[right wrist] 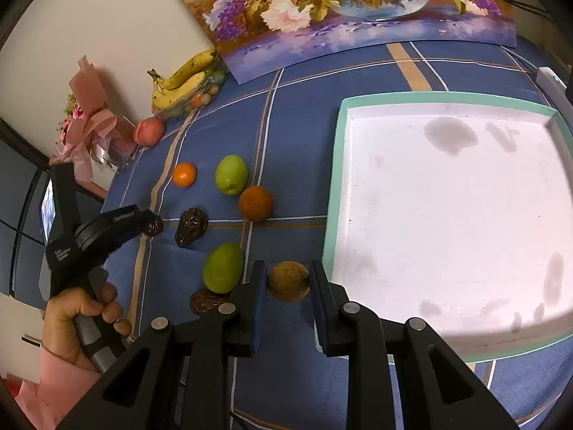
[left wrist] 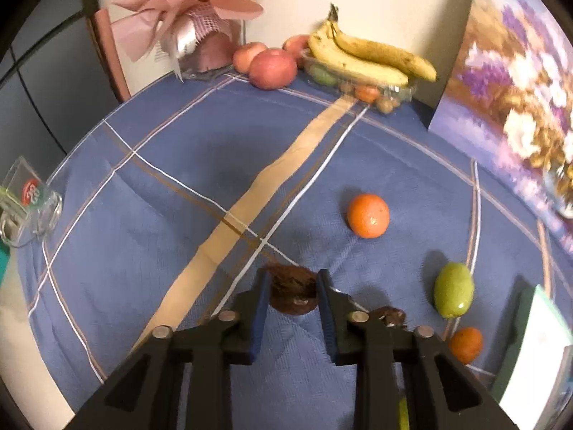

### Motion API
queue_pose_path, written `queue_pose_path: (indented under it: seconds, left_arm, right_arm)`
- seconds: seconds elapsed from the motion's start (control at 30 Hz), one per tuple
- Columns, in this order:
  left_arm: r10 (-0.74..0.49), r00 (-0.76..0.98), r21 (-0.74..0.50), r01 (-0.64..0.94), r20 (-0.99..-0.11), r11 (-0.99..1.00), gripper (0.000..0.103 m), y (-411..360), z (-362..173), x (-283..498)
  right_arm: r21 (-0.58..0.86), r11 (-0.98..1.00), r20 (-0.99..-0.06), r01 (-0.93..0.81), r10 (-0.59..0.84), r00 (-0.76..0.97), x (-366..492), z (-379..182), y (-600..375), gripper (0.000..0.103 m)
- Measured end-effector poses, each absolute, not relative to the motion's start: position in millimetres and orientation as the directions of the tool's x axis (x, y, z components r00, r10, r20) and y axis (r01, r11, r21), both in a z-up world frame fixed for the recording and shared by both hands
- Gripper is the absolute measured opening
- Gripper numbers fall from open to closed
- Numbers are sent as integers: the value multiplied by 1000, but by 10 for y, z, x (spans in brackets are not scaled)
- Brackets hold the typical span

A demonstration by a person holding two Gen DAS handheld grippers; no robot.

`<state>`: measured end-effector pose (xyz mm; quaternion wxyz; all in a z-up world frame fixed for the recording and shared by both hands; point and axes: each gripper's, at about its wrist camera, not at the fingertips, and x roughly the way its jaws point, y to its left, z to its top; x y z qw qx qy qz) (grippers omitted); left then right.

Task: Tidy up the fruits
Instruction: 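Lift the yellow-brown fruit with the right tool while the left tool lifts the brown date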

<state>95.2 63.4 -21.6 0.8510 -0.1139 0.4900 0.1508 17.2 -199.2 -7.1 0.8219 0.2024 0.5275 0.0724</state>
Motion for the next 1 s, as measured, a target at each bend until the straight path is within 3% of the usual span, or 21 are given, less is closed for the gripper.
queue_pose_path:
  seconds: [0.37,0.4,0.5,0.53,0.7,0.77,0.8,1.0]
  left_arm:
    - [101,470,-110,-401,-877,909,10,750,-274,936]
    - [103,459,-107,-411,-883,905,15,764,-308,942]
    - [98,429,-111,-435,-898,893,45,823,-429,954]
    - [86,427,-124,-441,-900,889,47,844,-464,952]
    - [23,424,-177,-425,-905,888,48,828,-540,973]
    - [14,418,-173,-406,-908,897,45,773,-548,997]
    - [13,415,-168,-398,-910,902,38,753,-553,1008]
    - [39,415,-144,-402,-909,904,36,732,-508,987]
  right_arm:
    - [410,906,-837,102,330,437,160,-86,-2016,25]
    - [411,906,-837,103,330,437,159,-88,-2017,25]
    - [406,908,-839,106,324,436,157,-95,-2028,25]
    - [405,908,-840,109,322,436,157,-97,-2031,25]
    - [400,910,-842,112,316,437,151,-95,-2026,25]
    - [399,910,-842,110,316,437,149,-92,-2022,25]
    - [399,910,-842,109,317,438,148,-91,-2022,25]
    - [403,909,-839,108,320,441,142,-84,-2034,25]
